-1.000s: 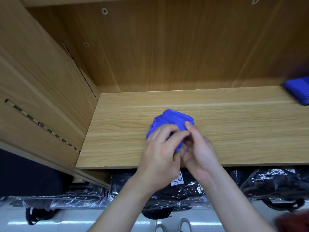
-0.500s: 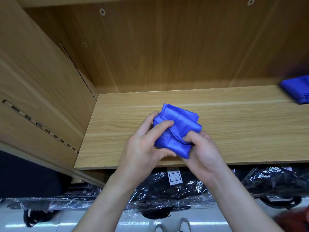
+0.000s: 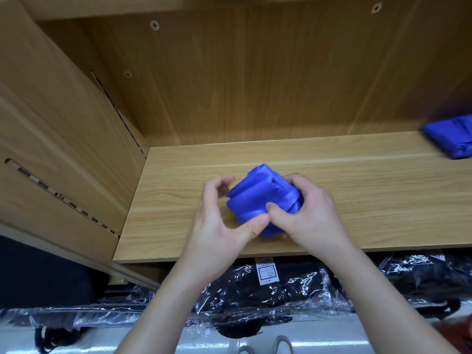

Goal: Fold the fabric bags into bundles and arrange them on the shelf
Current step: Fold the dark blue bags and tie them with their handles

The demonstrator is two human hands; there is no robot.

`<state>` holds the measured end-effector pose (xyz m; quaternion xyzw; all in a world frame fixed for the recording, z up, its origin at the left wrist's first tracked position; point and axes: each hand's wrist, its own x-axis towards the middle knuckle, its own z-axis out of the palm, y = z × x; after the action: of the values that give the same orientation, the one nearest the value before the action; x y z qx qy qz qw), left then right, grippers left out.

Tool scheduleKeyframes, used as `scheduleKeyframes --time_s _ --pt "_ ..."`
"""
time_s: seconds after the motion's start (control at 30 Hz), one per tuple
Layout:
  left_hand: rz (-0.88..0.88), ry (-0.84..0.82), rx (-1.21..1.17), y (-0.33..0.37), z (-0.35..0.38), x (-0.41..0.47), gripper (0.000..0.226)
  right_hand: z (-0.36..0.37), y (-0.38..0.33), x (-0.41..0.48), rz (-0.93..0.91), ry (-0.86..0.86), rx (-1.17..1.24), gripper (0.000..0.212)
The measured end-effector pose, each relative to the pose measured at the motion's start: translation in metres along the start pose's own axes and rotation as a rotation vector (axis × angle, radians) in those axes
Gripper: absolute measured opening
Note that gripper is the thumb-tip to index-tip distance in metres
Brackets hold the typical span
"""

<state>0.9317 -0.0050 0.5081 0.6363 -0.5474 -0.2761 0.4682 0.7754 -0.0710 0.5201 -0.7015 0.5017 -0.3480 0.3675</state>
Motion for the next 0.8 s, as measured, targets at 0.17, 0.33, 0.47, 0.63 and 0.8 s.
scheduleKeyframes --time_s 0.17,0.33,0.47,0.63,0.8 --pt "0.121 0.000 0.130 0.015 0.001 0.019 0.050 0.000 -0.015 0.000 -0.219 -0.160 -0.163 0.033" --pt "0.297 0.155 0.163 0.012 0.002 0.021 0.024 -0.006 -0.026 0.001 -0.021 -0.237 0.262 0.023" --pt "0.185 0.208 -0.002 0.021 0.012 0.017 0.031 -0.006 -0.023 0.004 0.029 -0.201 0.481 0.024" --pt "-0.047 0.074 -0.327 0.019 0.013 0.025 0.033 -0.003 -0.016 0.003 0.011 -0.132 0.340 0.025" --pt "-0.010 -0.065 -0.272 0.025 0.002 0.026 0.033 -0.012 -0.022 0.003 -0.087 -0.222 0.150 0.028"
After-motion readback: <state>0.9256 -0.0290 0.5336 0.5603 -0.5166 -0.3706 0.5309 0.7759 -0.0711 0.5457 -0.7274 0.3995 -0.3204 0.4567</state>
